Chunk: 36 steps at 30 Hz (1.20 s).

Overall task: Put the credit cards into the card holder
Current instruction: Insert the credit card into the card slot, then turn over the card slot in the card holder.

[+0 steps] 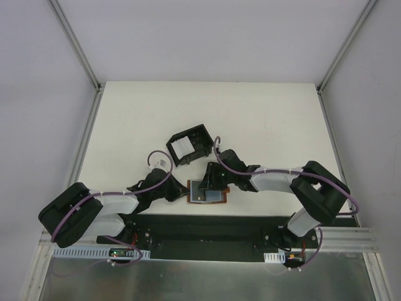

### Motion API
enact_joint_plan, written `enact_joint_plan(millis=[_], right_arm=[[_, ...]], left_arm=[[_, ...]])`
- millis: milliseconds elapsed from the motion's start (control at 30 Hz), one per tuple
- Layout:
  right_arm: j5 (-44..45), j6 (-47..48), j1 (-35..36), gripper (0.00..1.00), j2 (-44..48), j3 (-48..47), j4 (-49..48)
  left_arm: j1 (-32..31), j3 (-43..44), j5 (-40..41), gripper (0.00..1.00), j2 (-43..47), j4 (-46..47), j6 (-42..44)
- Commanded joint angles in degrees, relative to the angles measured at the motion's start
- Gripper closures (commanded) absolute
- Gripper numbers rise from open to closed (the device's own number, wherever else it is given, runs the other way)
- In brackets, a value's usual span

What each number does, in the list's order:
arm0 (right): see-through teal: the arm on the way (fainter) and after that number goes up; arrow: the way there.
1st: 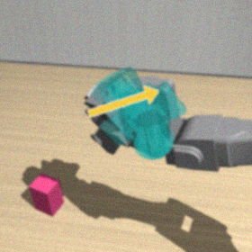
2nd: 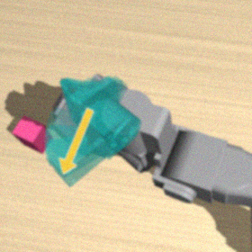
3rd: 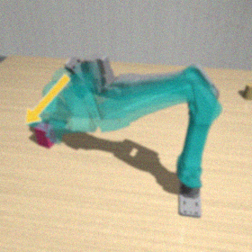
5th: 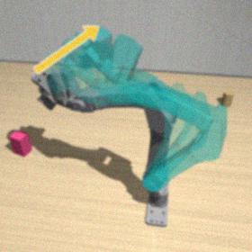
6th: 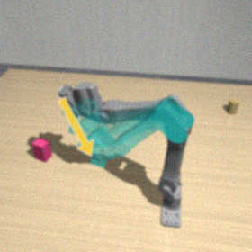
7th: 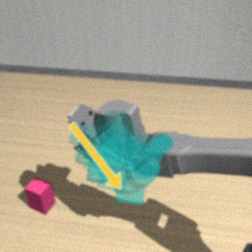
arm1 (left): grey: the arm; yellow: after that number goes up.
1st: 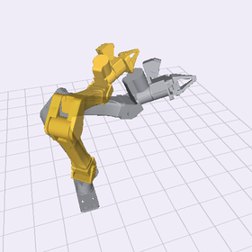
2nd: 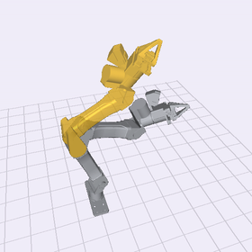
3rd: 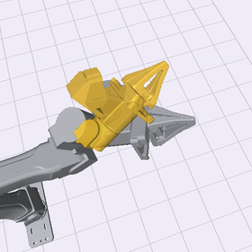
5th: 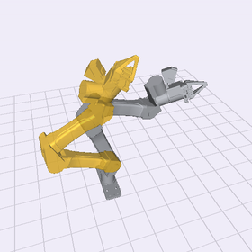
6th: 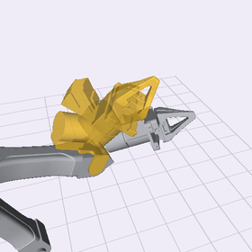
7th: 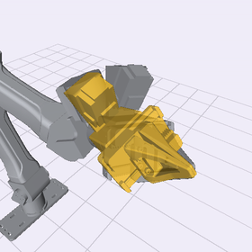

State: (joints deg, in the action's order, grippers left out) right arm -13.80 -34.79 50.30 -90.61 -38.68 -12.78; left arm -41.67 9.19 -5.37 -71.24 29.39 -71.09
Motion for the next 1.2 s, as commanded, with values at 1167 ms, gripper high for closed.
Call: enact_joint_plan(millis=[1167], right_arm=[[18.37,12.90,0.94,0.76,4.21,-6.23,28.24]], left_arm=[[-0.52,3.29,4.31,1.00,12.88,-19.19,10.88]])
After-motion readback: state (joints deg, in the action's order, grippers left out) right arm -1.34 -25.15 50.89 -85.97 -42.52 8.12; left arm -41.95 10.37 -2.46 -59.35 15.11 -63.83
